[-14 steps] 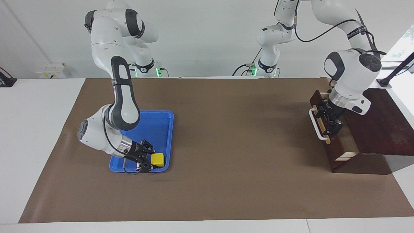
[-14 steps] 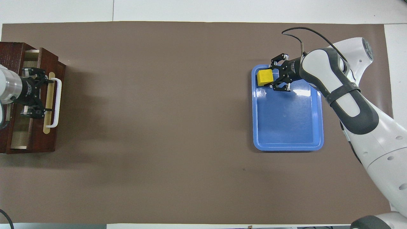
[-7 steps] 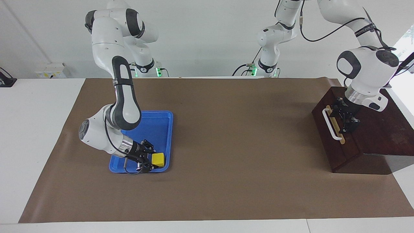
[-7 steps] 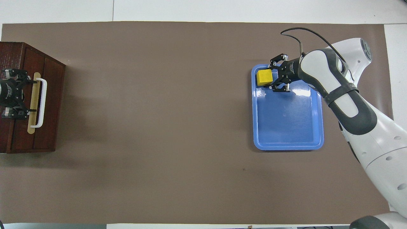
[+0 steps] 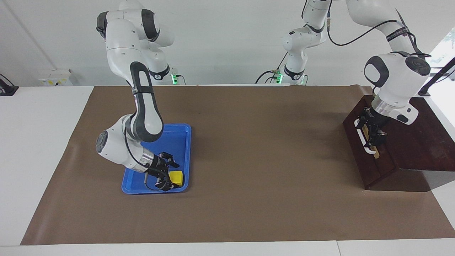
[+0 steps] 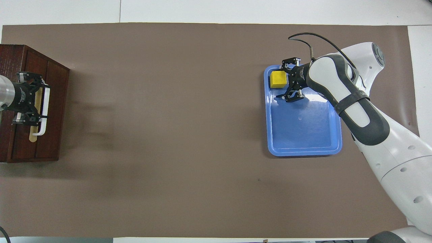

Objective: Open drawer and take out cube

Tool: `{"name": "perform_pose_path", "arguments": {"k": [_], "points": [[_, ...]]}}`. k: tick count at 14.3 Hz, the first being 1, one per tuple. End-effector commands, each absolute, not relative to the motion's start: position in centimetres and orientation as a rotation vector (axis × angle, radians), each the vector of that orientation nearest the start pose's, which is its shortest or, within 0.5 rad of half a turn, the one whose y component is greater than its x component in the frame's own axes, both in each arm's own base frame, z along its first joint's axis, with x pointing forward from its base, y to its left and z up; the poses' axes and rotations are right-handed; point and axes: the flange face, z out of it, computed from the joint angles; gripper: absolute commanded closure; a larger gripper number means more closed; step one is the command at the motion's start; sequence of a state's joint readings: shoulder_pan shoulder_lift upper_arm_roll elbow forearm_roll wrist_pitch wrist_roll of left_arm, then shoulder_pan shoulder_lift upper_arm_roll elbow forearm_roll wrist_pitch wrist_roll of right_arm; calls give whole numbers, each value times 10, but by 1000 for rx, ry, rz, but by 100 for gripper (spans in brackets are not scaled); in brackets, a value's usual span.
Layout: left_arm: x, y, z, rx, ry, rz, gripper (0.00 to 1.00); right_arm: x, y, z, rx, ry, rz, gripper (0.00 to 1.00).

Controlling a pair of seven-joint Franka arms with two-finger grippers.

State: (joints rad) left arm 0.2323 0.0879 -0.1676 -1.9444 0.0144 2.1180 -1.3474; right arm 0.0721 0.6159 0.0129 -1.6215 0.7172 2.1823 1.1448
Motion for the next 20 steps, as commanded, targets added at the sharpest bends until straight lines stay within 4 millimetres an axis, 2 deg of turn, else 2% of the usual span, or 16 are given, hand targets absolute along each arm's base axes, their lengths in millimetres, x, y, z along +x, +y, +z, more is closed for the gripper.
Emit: {"name": "perform_pose_path", "arguments": {"k": [1, 3, 5, 7, 9, 12, 15, 17, 20], "points": [[580, 14, 480, -2494, -1961, -100, 0, 684, 80, 286, -1920, 1806, 499, 0], [575, -7, 500, -2568, -1854, -99, 0, 682, 81, 298, -1916, 1811, 521, 0], [564, -29, 519, -2698, -1640, -104, 0, 679, 75, 318, -1917, 1799, 560, 0], [561, -38, 534, -2792, -1442, -74, 0, 674, 65, 347, -1921, 1787, 588, 0], [560, -41, 551, -2868, -1280, -57, 0, 664, 57, 395, -2014, 1739, 536, 0], [555, -39, 573, -2959, -1008, -10, 0, 638, 39, 470, -2305, 1596, 351, 0], [543, -36, 590, -3049, -667, 7, 0, 608, 6, 528, -2591, 1235, 234, 0], [537, -34, 595, -3063, -580, 26, 0, 590, -19, 559, -2765, 931, 152, 0], [528, -35, 600, -3093, -371, 67, 0, 569, -39, 594, -3016, 340, 20, 0]]}}
